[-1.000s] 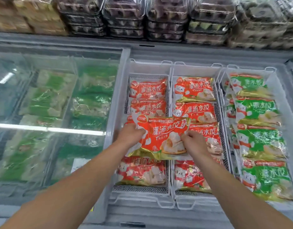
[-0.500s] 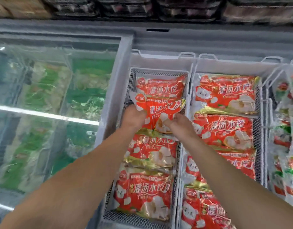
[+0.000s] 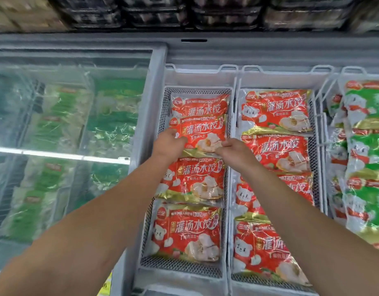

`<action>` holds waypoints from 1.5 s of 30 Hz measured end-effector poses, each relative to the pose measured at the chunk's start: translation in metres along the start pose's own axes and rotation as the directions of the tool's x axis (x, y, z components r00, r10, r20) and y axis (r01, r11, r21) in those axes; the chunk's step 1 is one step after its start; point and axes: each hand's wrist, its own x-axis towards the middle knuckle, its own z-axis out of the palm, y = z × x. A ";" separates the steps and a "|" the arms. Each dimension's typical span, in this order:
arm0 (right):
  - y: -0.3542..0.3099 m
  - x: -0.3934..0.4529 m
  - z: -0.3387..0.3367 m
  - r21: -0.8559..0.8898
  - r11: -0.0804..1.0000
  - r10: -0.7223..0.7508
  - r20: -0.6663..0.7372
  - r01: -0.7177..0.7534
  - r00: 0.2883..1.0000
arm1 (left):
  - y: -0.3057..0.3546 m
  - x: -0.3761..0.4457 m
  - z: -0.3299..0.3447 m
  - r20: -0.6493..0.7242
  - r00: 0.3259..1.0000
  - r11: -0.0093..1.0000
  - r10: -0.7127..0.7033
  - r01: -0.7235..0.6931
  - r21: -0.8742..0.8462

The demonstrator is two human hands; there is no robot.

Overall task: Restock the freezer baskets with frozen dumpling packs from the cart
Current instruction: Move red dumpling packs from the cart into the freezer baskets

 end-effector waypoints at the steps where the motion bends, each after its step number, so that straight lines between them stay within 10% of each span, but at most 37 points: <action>1: 0.002 -0.011 0.000 0.004 1.000 -0.013 -0.014 0.013 1.000 | 0.000 -0.011 -0.004 0.004 1.000 1.000 0.021 -0.021 0.001; 23: 0.159 -0.388 0.115 -0.040 0.994 -0.111 -0.496 0.105 0.861 | -0.173 -0.337 -0.036 0.277 0.820 0.852 0.500 -0.523 0.010; 45: 0.598 -0.750 0.156 0.103 0.940 0.289 -0.746 -0.325 0.599 | -0.340 -0.675 0.252 0.703 0.401 0.291 0.587 -0.915 0.280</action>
